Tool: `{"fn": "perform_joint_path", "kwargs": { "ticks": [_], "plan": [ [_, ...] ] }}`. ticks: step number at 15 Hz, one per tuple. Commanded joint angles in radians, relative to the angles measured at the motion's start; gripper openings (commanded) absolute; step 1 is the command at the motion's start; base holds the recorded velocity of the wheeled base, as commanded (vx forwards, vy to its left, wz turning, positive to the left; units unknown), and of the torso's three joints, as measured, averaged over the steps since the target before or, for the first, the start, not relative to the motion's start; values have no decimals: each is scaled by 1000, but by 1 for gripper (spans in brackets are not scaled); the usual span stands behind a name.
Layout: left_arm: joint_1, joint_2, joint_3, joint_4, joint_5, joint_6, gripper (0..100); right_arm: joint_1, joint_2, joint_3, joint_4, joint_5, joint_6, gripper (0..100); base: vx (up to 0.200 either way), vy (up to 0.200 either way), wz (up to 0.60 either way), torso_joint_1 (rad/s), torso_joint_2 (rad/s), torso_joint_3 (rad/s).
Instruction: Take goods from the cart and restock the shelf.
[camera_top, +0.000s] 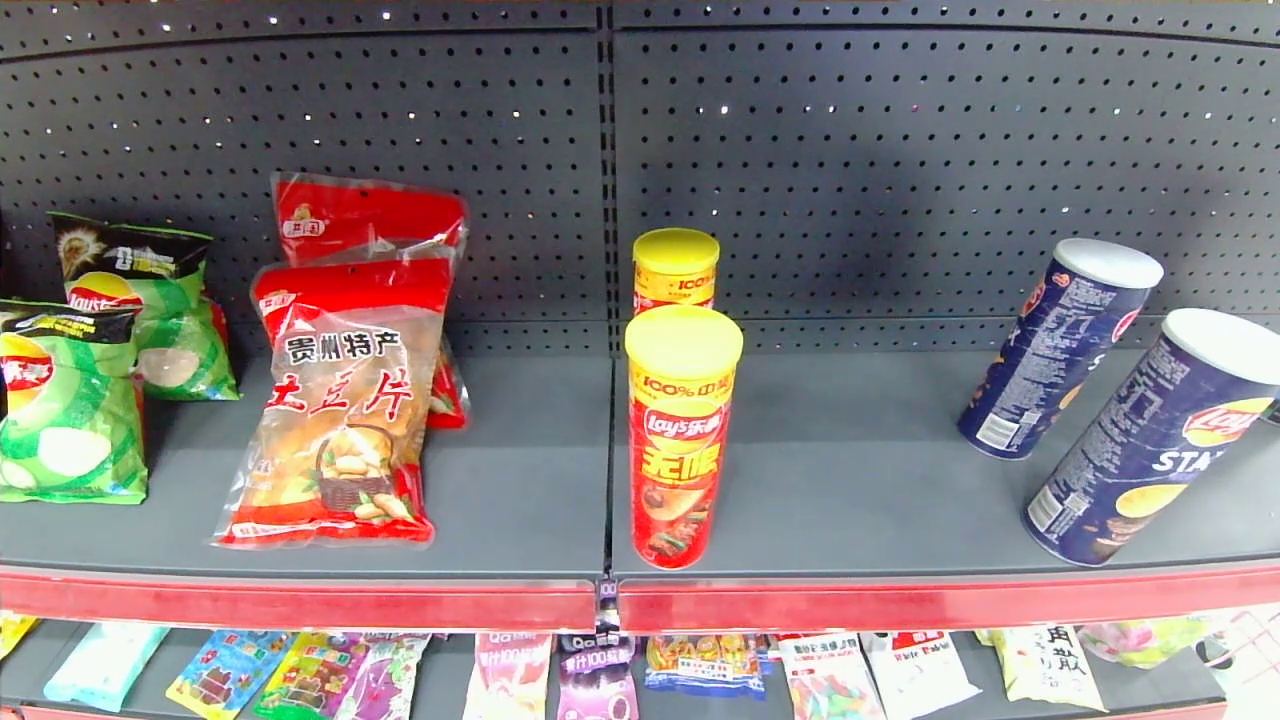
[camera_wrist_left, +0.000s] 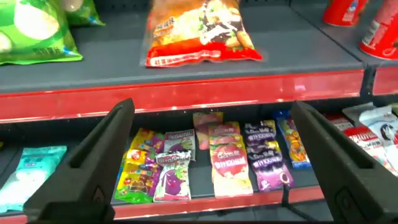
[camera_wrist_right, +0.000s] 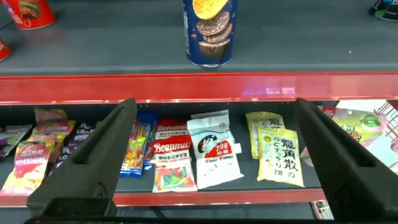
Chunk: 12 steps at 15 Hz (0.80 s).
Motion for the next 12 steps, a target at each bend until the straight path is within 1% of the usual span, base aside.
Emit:
{"fn": "perform_joint_path", "kwargs": {
  "ticks": [1,8,11,12],
  "plan": [
    [1,0,2,1,2,-1,100,0,0,0,0,-1,0,100,0,0,0,0,0,0],
    [1,0,2,1,4,-6,100,0,0,0,0,-1,1,100,0,0,0,0,0,0],
    [1,0,2,1,4,-6,100,0,0,0,0,-1,1,100,-200,0,0,12,2,2],
    [1,0,2,1,4,-6,100,0,0,0,0,-1,1,100,0,0,0,0,0,0]
  ]
}}
